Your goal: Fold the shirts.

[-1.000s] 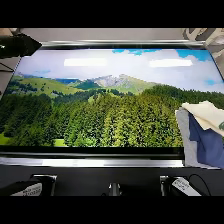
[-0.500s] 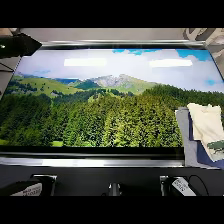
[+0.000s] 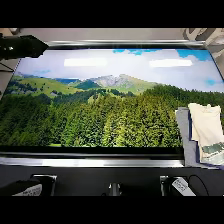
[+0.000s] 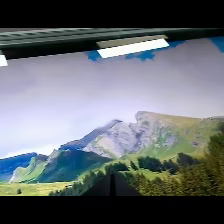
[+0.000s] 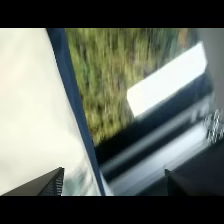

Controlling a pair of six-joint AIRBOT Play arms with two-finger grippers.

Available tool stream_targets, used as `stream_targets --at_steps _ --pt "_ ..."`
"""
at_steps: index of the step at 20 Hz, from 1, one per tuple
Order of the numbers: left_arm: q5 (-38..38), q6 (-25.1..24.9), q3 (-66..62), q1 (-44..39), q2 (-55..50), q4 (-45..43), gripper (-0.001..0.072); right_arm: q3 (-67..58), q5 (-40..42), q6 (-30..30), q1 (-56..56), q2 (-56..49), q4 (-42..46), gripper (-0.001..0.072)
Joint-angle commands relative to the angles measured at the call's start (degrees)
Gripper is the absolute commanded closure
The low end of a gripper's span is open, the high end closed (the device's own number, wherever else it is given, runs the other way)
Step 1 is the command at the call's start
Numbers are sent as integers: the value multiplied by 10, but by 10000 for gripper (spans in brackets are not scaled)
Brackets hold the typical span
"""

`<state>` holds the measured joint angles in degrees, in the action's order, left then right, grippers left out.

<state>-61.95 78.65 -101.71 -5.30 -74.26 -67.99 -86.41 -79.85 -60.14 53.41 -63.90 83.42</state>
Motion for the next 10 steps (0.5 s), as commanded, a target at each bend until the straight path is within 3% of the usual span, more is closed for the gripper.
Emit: stream_targets --at_steps 1,2,3,4,5,6,8,10 --pt "-23 116 0 -63 -13 -303 685 -123 127 31 -104 0 -94 38" --pt "-54 146 0 -84 -26 -394 684 -124 123 30 -168 -2 -75 37" --pt "-87 156 0 -95 -40 -421 680 -124 99 23 -242 -10 -48 37" --pt "-117 157 0 -97 -53 -410 617 -122 62 -1 -306 -26 -27 39" --pt "-155 158 1 -98 -68 -381 339 -121 18 -24 -364 -49 -22 38" --pt "-198 157 3 -97 -81 -346 11 -121 -22 -33 -404 -76 -27 37" --pt "-259 139 41 -96 -91 -286 -13 -120 -119 -33 -456 -136 -50 36" --pt "-236 156 118 -96 -71 -273 -13 -120 -176 -33 -487 -183 -43 37"
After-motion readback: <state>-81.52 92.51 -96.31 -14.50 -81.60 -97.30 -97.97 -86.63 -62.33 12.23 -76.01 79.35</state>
